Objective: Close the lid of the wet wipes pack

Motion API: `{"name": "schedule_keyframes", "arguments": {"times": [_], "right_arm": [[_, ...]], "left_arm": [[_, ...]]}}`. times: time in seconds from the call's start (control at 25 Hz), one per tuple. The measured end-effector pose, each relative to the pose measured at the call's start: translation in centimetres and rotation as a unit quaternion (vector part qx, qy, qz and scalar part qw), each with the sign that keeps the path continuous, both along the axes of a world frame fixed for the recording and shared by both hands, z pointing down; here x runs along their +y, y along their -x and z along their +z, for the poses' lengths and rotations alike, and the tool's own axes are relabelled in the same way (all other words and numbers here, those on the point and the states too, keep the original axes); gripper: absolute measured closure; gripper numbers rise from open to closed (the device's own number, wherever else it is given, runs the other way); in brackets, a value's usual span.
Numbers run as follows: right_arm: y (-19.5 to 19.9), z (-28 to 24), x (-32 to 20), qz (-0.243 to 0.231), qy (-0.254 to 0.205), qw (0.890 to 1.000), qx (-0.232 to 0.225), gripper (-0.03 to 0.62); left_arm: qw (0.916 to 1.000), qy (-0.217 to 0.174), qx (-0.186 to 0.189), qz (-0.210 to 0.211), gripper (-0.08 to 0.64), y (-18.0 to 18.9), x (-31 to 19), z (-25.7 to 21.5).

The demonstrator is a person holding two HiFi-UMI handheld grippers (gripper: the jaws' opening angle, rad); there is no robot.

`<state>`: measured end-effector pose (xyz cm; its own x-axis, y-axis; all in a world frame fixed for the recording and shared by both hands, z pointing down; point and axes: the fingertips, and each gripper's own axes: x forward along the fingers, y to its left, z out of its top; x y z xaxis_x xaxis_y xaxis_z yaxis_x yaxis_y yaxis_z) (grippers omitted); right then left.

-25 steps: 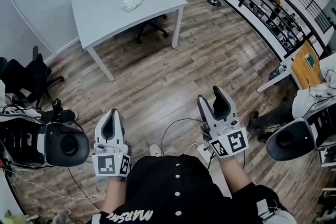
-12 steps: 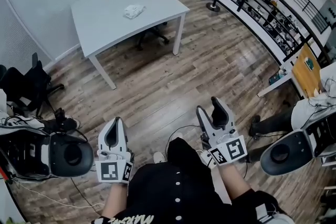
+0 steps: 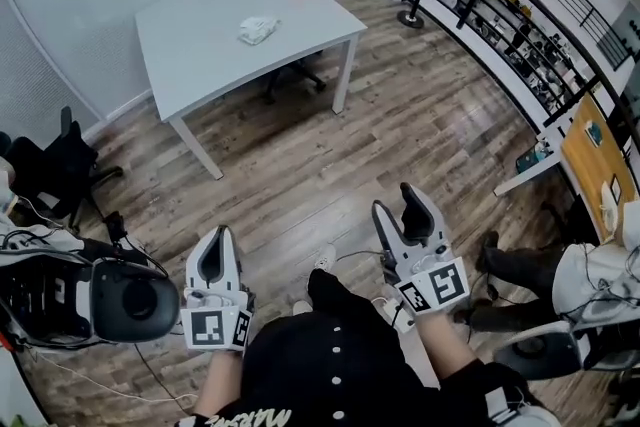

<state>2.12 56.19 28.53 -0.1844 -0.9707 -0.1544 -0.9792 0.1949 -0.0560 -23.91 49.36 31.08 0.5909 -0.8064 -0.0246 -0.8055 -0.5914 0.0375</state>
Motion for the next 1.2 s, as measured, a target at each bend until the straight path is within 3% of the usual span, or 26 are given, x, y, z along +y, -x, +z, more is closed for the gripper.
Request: {"name": "schedule_keyframes", "arguments": {"times": [0.12,0.36,1.2], "right_arm": [[-0.4,1.1,-0.4,-0.004,-0.004,1.0,-0.003,0.37],[-2.7,0.4,-7.9,-0.011,0.013,1.0,-0.007,0.371],[-8.2,0.2,-20.9,-0.026,0.013,1.0,0.005,0.371]], "left_arm": [[0.9999,-0.008,-0.004,-0.006,0.555,-0.1,-0.3,0.6],[0.9998,0.008,-0.008,-0.016,0.554,-1.9,-7.4,-0.2],[0.9994,0.006,-0.009,-0.033,0.554,-7.1,-19.6,-0.2]]}}
